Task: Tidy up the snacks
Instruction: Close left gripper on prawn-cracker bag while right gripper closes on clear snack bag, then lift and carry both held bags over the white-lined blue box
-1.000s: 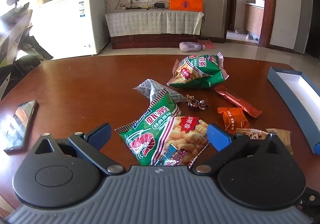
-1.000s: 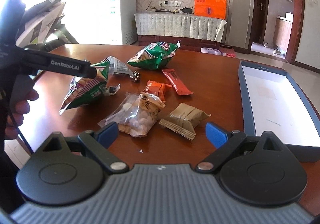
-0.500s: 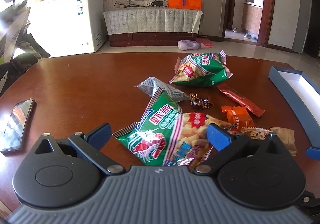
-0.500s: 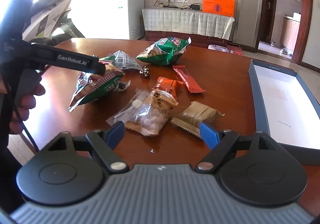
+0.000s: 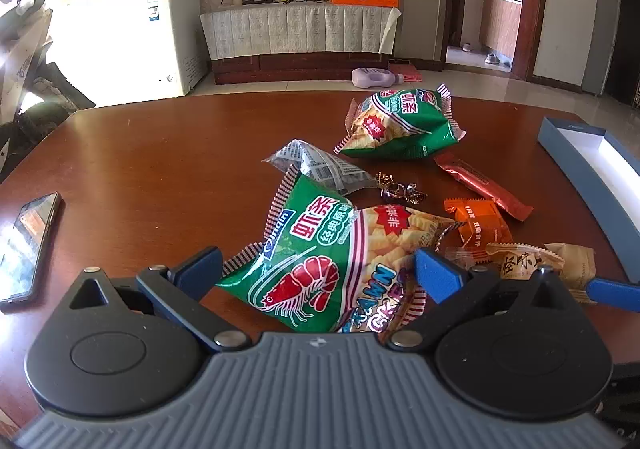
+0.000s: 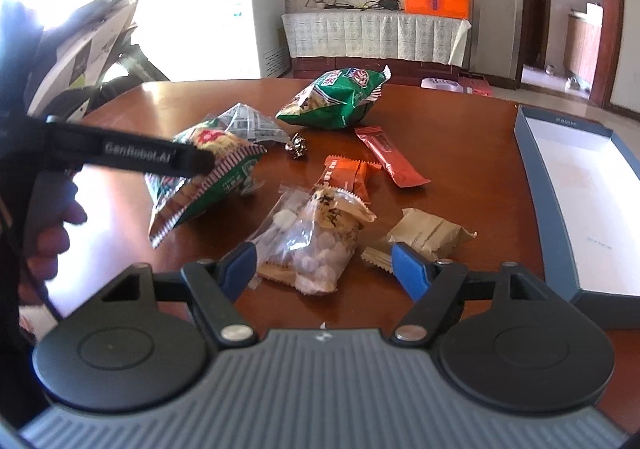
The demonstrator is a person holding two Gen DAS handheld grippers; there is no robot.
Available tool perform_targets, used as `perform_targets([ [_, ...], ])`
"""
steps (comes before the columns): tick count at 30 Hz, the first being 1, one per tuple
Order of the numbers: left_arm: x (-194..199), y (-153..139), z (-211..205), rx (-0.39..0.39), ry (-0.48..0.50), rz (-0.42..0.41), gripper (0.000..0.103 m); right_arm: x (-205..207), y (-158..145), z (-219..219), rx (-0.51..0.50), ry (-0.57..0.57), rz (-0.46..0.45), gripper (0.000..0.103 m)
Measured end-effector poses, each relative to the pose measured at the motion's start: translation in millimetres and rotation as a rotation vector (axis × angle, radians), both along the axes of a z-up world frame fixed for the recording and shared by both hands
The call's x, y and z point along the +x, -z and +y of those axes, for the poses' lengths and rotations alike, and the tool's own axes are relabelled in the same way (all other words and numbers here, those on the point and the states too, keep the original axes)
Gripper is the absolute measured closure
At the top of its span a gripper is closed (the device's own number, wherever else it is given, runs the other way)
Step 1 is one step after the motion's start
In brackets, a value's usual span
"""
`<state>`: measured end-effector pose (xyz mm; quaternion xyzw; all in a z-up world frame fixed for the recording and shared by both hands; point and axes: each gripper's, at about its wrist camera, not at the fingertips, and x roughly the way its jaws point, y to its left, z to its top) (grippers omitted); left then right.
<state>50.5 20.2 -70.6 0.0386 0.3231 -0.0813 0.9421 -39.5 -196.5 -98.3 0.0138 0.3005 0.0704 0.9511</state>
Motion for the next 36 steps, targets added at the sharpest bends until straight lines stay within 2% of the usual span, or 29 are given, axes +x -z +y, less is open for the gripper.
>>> perform_targets([
  [6,5,8,-6,0.022,0.017,0.031,0.0,13,5,5,-0.001,-0.007,0.012,0.031],
  [11,9,15,-9,0.028,0.02,0.053,0.0,27,10,6,-0.007,-0.016,0.039,0.042],
  [15,13,20,-12,0.03,0.014,0.066,0.0,37,14,6,0.005,-0.025,0.057,0.042],
  [17,16,21,-14,0.031,0.017,0.069,0.0,39,15,8,-0.001,-0.045,0.061,0.049],
  [22,21,27,-15,0.032,0.014,0.091,0.001,38,14,9,-0.013,-0.062,0.061,0.051],
  [26,23,28,-14,0.01,0.031,0.1,0.016,34,12,8,-0.017,-0.072,0.062,0.051],
  [36,20,25,-17,0.011,0.066,0.075,0.038,26,5,6,-0.025,-0.084,0.038,0.051],
])
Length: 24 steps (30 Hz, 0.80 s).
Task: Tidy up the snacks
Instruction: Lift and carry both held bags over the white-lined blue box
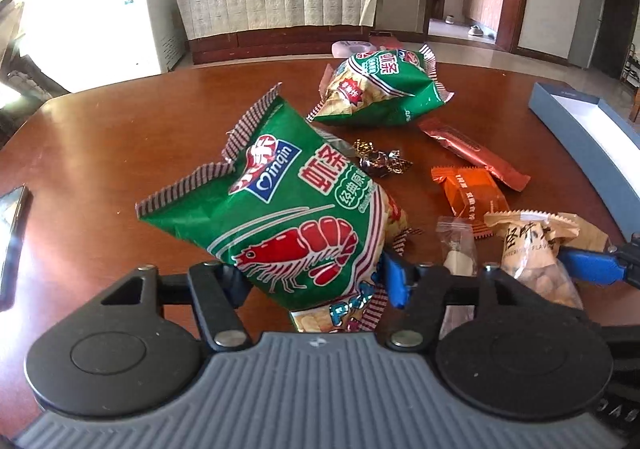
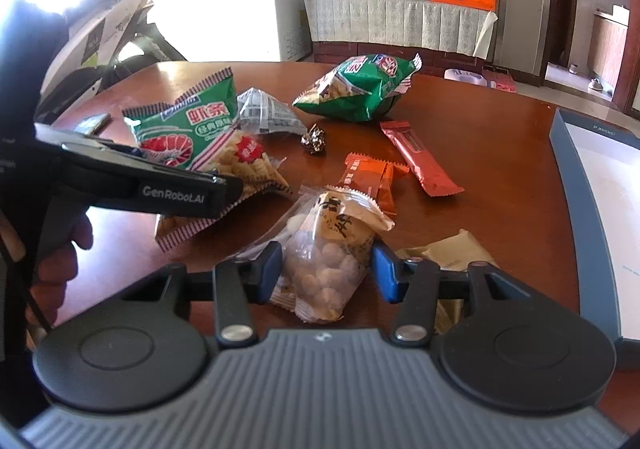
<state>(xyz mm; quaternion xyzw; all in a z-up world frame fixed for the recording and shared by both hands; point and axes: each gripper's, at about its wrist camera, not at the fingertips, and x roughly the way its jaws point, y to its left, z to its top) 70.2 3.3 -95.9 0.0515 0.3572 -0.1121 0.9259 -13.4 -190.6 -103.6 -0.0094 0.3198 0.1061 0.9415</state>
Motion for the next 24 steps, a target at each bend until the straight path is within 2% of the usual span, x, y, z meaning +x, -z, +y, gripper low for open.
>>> perform_targets([
  [6,-3,-4,-3,0.005,0.005,-0.021,0.042,-4,-6,-10,0.024,0.017,-0.017,0.051],
  [14,-11,-15,-4,-0.045,0.032,-0.058,0.043,-8,-11,-11,0.026,0.005,-0.043,0.051],
  [24,-16,-23,-23,-0.039,0.04,-0.08,0.043,-16,-21,-19,0.035,0.009,-0.084,0.051],
])
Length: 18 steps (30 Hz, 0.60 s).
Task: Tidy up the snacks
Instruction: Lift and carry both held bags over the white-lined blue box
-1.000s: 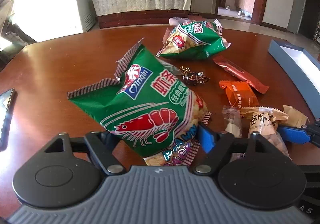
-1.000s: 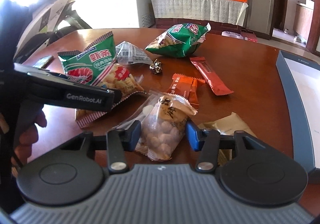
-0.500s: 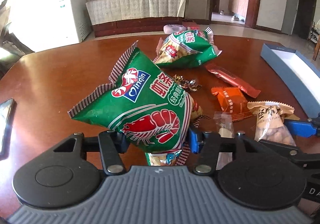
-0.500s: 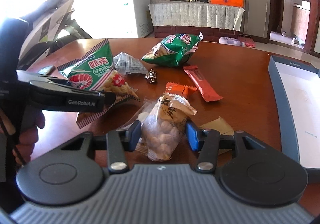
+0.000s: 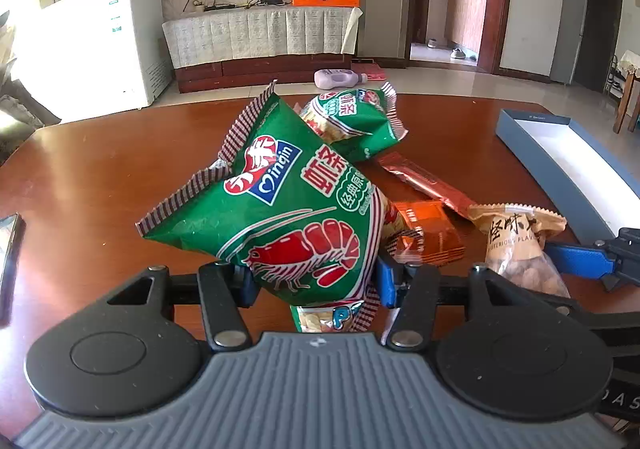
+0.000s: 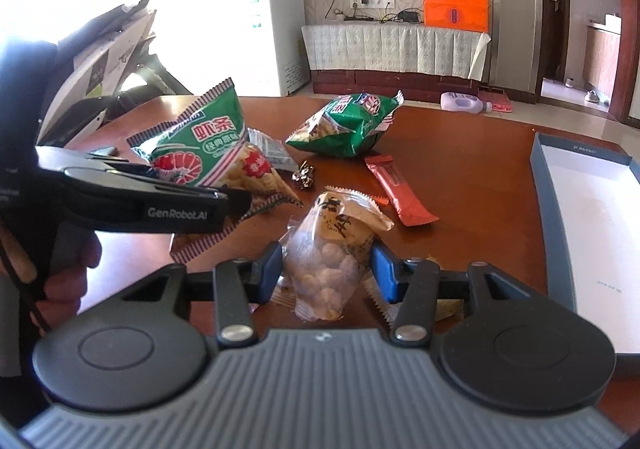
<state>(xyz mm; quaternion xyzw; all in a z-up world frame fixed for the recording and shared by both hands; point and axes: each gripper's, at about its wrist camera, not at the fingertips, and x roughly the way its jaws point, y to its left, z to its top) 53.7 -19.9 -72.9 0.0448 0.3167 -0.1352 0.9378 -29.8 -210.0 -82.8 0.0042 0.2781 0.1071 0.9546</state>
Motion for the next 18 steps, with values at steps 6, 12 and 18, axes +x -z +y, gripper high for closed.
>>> perform_targets([
  [6,-1,-7,-17,-0.018,0.003,-0.009,0.043,-4,-7,-13,0.014,0.027,-0.021,0.051],
  [12,-4,-12,-39,-0.007,0.032,-0.03,0.043,-10,-10,-30,0.017,0.061,-0.039,0.052],
  [18,-10,-16,-71,-0.008,0.088,-0.053,0.043,-14,-14,-56,0.034,0.115,-0.056,0.052],
])
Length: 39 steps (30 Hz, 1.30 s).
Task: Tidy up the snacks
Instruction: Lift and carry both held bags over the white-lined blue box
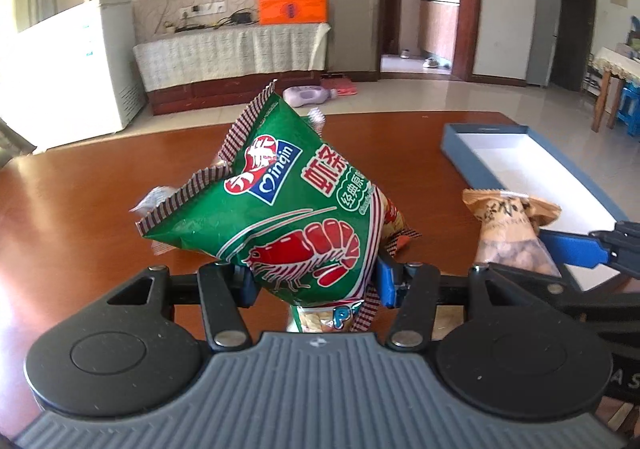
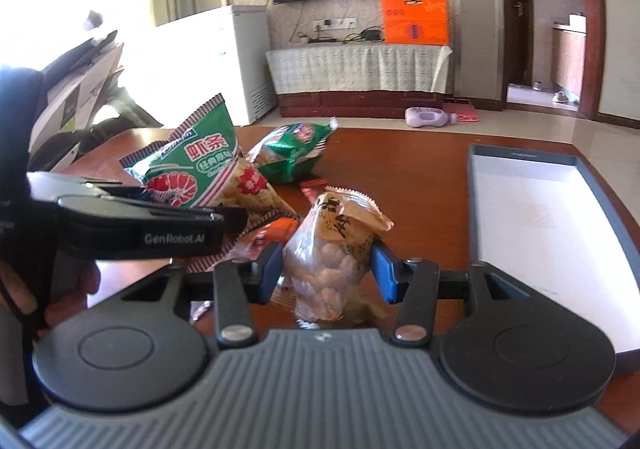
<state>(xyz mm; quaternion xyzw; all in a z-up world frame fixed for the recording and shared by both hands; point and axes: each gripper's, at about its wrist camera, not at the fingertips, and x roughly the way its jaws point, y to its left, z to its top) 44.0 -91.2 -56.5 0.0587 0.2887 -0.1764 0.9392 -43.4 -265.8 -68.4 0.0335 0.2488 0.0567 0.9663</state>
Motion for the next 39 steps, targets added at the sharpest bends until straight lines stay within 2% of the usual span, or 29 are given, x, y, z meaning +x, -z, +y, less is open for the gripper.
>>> perform_targets([
  [6,-6,-4,-37,0.003,0.066,-0.024,0.043,-4,1,-26,0.011,0.051,-0.003,0.051],
  [19,-3,-16,-104,0.022,0.148,-0.044,0.043,-21,0,-85,0.081,0.194,-0.029,0.052],
  [30,-4,-11,-182,-0.025,0.23,-0.041,0.043,-24,8,-119,0.039,0.37,-0.028,0.052],
  [35,3,-4,-210,-0.017,0.284,-0.043,0.043,-24,14,-128,0.027,0.395,-0.002,0.052],
  [39,18,0,-233,-0.037,0.308,-0.011,0.043,-23,19,-128,0.023,0.407,0.027,0.052],
])
